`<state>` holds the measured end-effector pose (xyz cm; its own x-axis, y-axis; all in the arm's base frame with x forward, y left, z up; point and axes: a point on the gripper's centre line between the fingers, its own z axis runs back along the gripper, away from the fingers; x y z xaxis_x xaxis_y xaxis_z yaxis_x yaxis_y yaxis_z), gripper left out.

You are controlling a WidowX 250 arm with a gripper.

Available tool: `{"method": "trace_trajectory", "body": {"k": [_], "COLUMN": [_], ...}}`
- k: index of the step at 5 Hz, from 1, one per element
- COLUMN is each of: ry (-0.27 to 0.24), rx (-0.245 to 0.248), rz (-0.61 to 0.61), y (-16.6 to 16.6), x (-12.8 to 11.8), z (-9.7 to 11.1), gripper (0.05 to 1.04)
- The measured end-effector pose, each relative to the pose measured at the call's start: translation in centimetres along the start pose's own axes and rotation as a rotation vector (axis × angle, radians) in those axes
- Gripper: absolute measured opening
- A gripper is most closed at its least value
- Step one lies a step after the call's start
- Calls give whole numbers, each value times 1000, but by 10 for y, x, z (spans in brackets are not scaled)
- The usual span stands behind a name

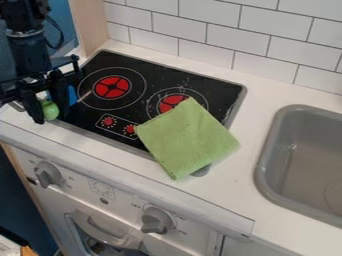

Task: Put the green spatula on the left side of the stove

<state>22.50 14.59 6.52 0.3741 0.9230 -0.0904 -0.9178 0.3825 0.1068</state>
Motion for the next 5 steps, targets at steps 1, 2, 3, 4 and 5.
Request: {"method": "trace_trajectory", "body": {"k": [1,2,3,4,5], "ry": [53,51,61,65,74], "rx": [42,45,28,-7,-38], "rz": [38,61,43,-7,-76], "y": [-4,-10,-24,-43,-67], "x": [8,14,14,4,-6], "z": [-14,-14,-15,-11,-9], "gripper": [433,433,433,433,433]}}
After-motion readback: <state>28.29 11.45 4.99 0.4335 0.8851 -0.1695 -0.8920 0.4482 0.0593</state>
